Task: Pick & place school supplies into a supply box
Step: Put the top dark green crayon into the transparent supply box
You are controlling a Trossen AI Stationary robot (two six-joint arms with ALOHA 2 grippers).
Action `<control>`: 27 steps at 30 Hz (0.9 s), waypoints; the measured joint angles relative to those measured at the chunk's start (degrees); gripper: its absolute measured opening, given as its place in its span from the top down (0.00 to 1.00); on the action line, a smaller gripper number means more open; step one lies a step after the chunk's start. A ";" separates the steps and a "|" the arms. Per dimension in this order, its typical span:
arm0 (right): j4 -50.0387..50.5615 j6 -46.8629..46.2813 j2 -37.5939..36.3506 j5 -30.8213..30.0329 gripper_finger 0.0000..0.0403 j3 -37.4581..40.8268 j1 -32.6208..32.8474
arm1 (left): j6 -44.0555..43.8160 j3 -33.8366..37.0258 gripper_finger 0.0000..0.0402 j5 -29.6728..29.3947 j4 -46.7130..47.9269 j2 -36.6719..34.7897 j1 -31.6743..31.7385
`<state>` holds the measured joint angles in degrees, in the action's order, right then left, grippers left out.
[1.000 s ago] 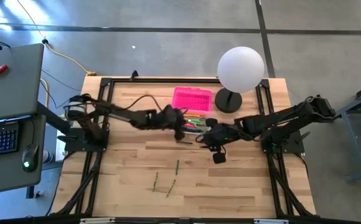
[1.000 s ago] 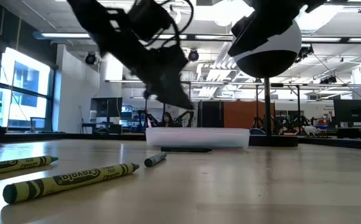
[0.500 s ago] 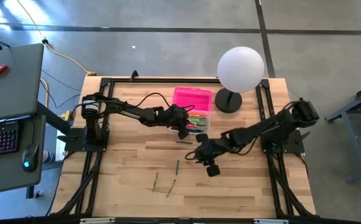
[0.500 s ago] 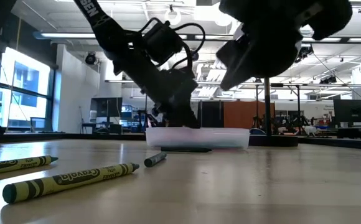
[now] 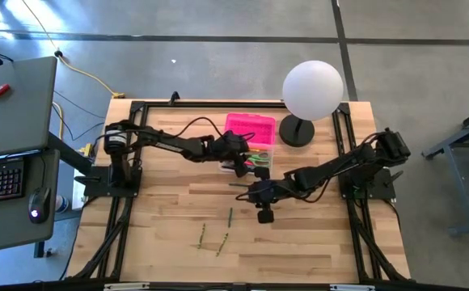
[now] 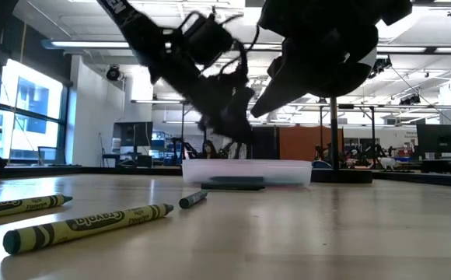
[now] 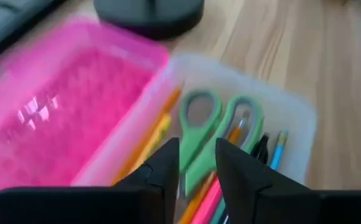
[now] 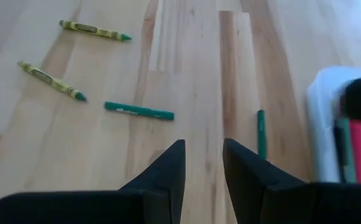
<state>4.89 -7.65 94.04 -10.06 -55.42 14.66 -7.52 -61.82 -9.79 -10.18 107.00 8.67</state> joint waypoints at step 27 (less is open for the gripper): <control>-2.47 0.30 2.97 -2.86 0.78 0.00 -1.85 | 3.08 -27.10 0.71 -11.75 60.65 -25.88 -0.07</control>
<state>2.42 -7.36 97.01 -12.93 -55.42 12.81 -4.44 -88.92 -21.54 50.46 81.13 8.60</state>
